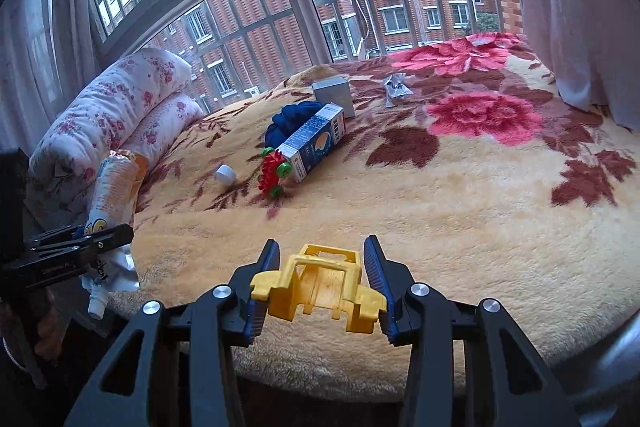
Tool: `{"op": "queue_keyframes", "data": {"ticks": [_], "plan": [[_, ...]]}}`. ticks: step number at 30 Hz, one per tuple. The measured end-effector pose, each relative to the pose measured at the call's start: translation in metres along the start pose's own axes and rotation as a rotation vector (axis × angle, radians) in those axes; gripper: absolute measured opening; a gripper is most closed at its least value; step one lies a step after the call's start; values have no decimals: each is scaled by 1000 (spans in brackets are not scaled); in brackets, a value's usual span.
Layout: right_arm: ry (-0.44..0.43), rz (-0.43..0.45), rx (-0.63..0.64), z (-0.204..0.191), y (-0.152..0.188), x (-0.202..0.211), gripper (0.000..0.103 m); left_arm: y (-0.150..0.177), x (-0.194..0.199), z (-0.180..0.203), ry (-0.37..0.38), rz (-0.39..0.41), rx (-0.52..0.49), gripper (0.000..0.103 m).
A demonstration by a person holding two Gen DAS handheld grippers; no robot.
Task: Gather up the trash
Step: 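Lift the juice pouch and toy car off the bed toward the bucket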
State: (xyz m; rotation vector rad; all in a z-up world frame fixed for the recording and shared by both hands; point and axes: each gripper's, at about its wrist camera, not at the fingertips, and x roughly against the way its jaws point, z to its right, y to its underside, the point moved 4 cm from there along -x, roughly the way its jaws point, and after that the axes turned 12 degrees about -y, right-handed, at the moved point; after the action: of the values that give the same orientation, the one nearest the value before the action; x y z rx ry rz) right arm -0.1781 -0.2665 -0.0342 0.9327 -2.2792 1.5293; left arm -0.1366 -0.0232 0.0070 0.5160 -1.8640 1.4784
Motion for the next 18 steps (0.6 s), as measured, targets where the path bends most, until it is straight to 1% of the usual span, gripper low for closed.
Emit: {"op": "queue_keyframes", "data": {"ticks": [4, 7, 10, 12, 15, 18], "plan": [[-24, -37, 54, -18, 22, 12, 44, 28, 24, 11, 16, 63, -33, 49], [-57, -74, 93, -29, 44, 22, 44, 51, 34, 22, 29, 80, -64, 49], [-64, -119, 138, -38, 67, 32, 44, 77, 40, 29, 63, 70, -86, 49], [-71, -149, 159, -42, 81, 37, 44, 93, 40, 33, 67, 63, -123, 49], [-79, -199, 170, -46, 103, 41, 44, 117, 36, 40, 73, 27, -169, 49], [-88, -248, 159, -48, 125, 39, 44, 142, 29, 45, 98, -31, -204, 49]]}}
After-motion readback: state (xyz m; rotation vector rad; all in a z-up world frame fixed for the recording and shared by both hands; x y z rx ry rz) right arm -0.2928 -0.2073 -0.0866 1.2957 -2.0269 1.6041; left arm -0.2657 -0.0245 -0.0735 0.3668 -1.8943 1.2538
